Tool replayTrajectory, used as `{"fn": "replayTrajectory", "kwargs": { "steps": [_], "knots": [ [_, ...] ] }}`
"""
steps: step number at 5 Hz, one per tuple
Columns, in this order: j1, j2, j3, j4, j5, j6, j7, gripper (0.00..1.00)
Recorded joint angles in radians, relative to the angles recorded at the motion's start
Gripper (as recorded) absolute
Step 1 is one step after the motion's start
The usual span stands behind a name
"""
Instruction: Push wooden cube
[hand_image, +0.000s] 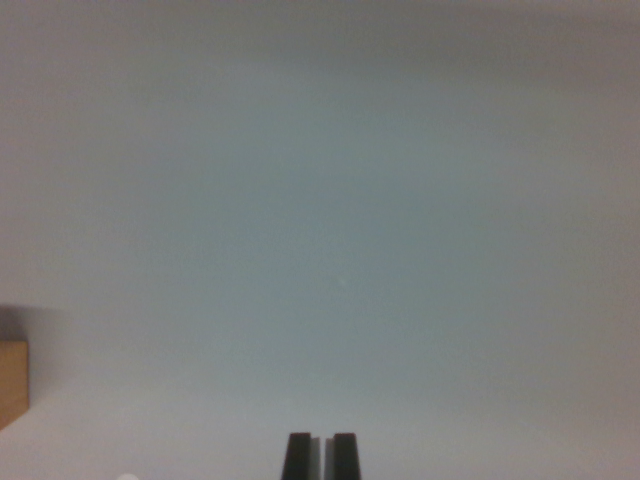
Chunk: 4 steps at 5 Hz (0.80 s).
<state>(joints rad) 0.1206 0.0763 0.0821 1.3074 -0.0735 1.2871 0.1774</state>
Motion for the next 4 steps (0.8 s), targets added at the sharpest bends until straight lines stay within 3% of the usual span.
{"fn": "replayTrajectory", "kwargs": {
  "steps": [1,2,3,4],
  "knots": [
    [0.0000,0.000,0.000,0.000,0.0000,0.000,0.000,0.00],
    [0.0217,0.014,0.013,-0.037,-0.0048,-0.046,0.037,0.00],
    [0.0217,0.014,0.013,-0.037,-0.0048,-0.046,0.037,0.00],
    [0.0439,0.028,0.026,-0.074,-0.0097,-0.092,0.075,0.00]
  ]
}}
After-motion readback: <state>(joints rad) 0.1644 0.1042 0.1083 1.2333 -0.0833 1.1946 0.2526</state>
